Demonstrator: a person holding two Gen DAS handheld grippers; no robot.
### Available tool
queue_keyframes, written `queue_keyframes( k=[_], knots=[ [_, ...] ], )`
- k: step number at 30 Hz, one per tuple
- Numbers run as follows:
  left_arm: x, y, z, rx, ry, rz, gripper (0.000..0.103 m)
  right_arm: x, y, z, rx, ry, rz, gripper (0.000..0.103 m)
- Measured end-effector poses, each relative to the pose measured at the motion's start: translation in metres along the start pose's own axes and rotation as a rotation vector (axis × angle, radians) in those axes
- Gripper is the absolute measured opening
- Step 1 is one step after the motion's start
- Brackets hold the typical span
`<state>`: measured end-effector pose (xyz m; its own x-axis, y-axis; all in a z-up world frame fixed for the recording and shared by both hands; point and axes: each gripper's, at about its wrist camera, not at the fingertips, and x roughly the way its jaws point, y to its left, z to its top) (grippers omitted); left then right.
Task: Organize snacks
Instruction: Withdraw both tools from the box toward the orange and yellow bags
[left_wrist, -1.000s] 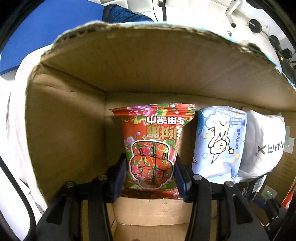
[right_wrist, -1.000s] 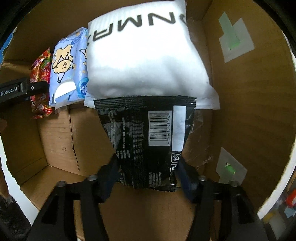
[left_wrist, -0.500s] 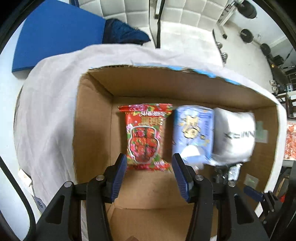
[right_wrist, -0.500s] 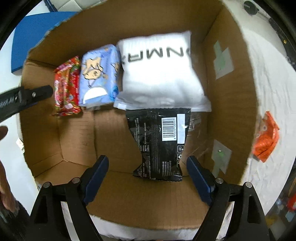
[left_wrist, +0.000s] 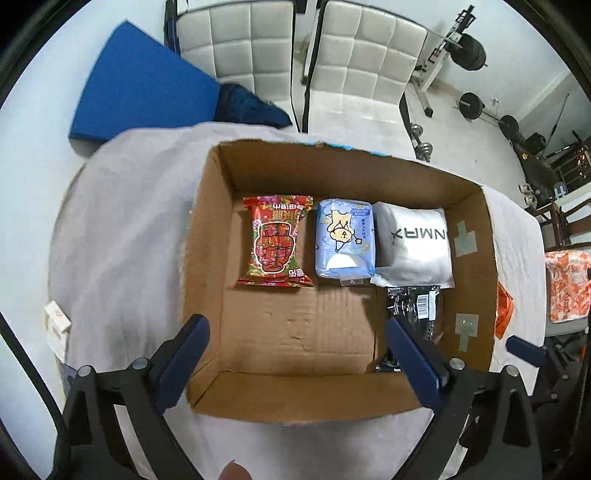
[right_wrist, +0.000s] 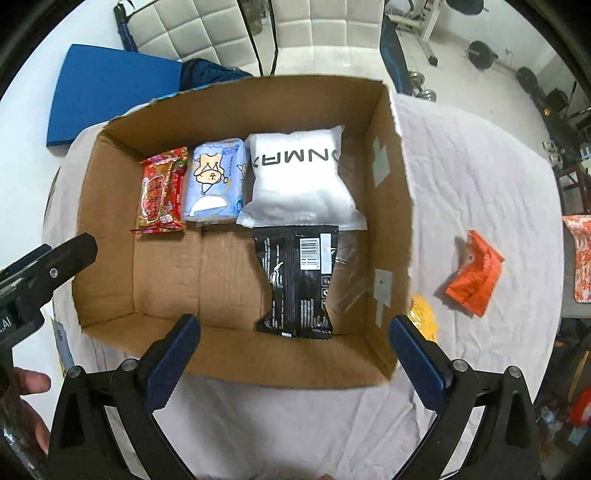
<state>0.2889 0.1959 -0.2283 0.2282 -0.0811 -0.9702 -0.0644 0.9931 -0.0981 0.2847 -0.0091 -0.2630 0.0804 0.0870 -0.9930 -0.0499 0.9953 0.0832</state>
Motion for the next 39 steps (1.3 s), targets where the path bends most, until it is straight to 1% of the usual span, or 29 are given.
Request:
queue_keyframes(
  k=[2, 5, 14, 18, 24, 27, 35, 39],
  knots=[
    [-0.012, -0.003, -0.007, 0.011, -0.024, 0.015, 0.098, -0.009, 0.000, -0.009, -0.002, -0.024, -0.007, 0.103],
    [-0.026, -0.006, -0.017, 0.023, -0.061, 0.035, 0.098, -0.025, -0.002, -0.019, 0.003, -0.049, 0.010, 0.103],
    [-0.075, -0.015, -0.051, 0.019, -0.157, 0.042, 0.098, -0.076, -0.007, -0.050, 0.005, -0.137, 0.040, 0.103],
    [-0.090, -0.020, -0.058, 0.027, -0.181, 0.043, 0.098, -0.091, -0.010, -0.060, 0.008, -0.156, 0.056, 0.103],
    [-0.105, -0.029, -0.068, 0.042, -0.204, 0.043, 0.098, -0.109, -0.016, -0.072, 0.009, -0.188, 0.069, 0.103],
    [-0.104, -0.032, -0.074, 0.033, -0.189, 0.033, 0.098, -0.111, -0.018, -0.077, 0.013, -0.197, 0.064, 0.103],
    [-0.104, -0.037, -0.083, 0.035, -0.186, 0.079, 0.098, -0.115, -0.022, -0.084, 0.002, -0.207, 0.087, 0.103],
    [-0.103, -0.039, -0.086, 0.019, -0.182, 0.092, 0.098, -0.109, -0.027, -0.084, -0.008, -0.190, 0.105, 0.103]
  ],
)
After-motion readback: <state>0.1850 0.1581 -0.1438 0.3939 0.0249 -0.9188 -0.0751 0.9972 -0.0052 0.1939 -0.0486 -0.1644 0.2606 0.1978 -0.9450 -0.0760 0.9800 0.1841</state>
